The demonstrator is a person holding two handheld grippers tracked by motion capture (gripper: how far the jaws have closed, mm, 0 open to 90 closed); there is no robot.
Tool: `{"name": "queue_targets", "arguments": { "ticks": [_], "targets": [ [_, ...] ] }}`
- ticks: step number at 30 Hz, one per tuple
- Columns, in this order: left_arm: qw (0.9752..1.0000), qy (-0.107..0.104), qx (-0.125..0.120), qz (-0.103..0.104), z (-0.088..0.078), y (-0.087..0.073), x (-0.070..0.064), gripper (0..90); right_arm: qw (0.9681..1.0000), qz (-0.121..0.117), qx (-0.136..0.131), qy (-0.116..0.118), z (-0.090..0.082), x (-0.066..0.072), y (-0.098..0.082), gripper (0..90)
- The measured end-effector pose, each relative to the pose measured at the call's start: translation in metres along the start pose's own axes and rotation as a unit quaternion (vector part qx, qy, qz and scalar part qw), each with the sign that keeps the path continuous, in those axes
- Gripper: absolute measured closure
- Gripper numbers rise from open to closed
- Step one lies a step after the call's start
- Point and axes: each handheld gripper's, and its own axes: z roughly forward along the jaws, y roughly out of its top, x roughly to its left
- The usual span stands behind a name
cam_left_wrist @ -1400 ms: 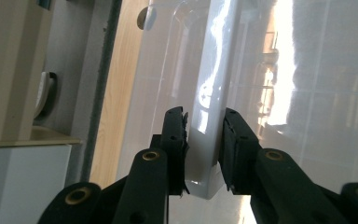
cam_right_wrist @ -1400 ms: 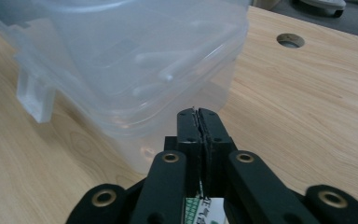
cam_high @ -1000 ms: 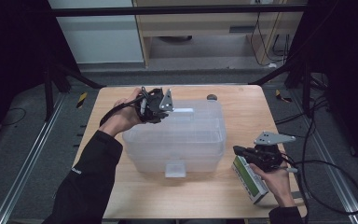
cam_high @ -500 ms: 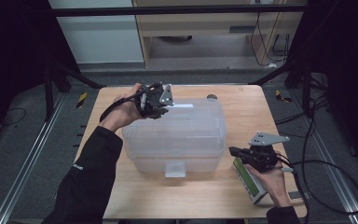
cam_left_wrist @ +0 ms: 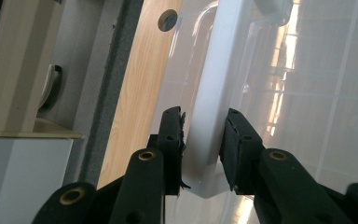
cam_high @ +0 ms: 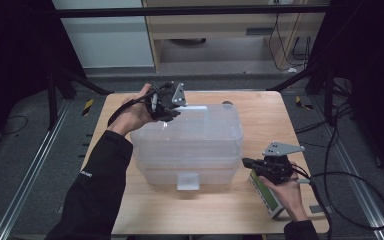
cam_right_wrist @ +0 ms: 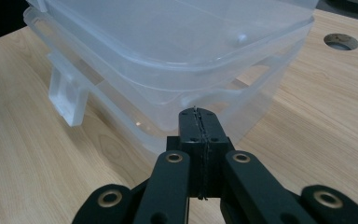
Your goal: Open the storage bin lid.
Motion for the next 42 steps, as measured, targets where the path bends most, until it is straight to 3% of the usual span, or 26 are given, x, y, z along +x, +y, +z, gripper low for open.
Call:
{"name": "queue_targets", "arguments": {
  "ticks": [8, 17, 23, 28, 30, 35, 42],
  "targets": [
    [0.9999, -0.007, -0.001, -0.009, 0.001, 0.0, 0.005, 69.6, 1.0, 0.001, -0.007, 0.002, 0.01, -0.001, 0.004, 90.0],
    [0.9999, -0.007, -0.001, -0.01, 0.0, -0.001, 0.001, 69.0, 0.9997, 0.008, -0.022, -0.005, 0.012, -0.002, 0.005, 90.0],
    [0.9998, 0.0, -0.008, -0.018, -0.007, -0.004, -0.003, 57.1, 0.9995, 0.012, -0.029, -0.002, 0.012, -0.003, 0.004, 90.0],
    [0.9992, 0.013, -0.027, -0.027, -0.022, -0.012, -0.007, 54.4, 0.9995, 0.011, -0.029, -0.003, 0.012, -0.003, 0.004, 90.0],
    [0.9979, 0.02, -0.042, -0.045, -0.031, -0.018, -0.007, 54.3, 0.9995, 0.011, -0.028, -0.003, 0.012, -0.003, 0.004, 90.0],
    [0.9944, 0.042, -0.052, -0.082, -0.048, -0.033, -0.011, 55.0, 0.9996, 0.01, -0.026, -0.004, 0.013, -0.002, 0.003, 90.0],
    [0.9836, 0.066, -0.077, -0.149, -0.061, -0.061, -0.019, 59.6, 0.9996, 0.009, -0.025, -0.005, 0.013, -0.002, 0.003, 90.0]
  ]
}}
